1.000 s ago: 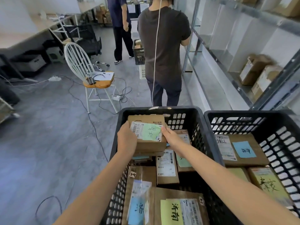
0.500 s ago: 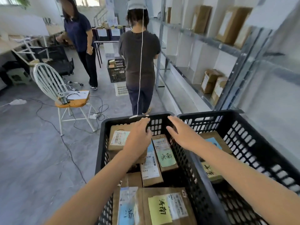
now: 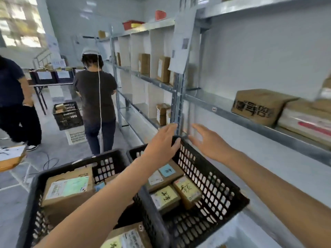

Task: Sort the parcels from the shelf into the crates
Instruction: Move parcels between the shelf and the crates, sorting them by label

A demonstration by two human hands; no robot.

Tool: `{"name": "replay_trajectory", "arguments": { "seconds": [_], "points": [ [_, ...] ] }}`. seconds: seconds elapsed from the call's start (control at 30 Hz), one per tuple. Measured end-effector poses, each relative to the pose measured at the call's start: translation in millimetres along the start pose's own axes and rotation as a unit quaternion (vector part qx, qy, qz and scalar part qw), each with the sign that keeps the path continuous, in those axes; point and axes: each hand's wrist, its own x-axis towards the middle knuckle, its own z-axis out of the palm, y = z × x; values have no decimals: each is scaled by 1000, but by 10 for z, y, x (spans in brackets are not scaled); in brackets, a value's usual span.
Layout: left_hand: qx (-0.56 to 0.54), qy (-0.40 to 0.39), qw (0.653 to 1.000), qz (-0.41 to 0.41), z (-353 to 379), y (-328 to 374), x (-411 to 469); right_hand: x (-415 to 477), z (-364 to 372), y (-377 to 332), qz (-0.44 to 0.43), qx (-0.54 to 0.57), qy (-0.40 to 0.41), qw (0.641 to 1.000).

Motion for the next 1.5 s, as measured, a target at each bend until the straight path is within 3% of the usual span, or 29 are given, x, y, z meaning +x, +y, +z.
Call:
{"name": "replay_trajectory", "arguments": {
  "seconds": [0.27,0.4,0.53,0.7,1.0,1.23,1.5],
  "points": [
    [-78,1,986,147,500,1582,400,-862,-1294,705,61,25,97,993],
    [-123,13,960,251,713,2335,473,-1482,-1850,945,108,4,148,983],
    [-165,22,938,304,937,3065,546,-2095,-2405,1123,156,-38,192,968],
    [-209,-40,905,369,1161,3887,549,-2887,-2939,1269,235,-106,237,937],
    [-233,-64,908,343,1284,4805,720,-3554,-3786,1493,293,-160,300,894],
    [-283,-4,905,318,1146,5227,964,-3474,-4380,1609,301,-198,332,872],
    [-268,3,883,387,1144,5626,802,-3568,-4696,1752,311,-204,330,868]
  ]
}}
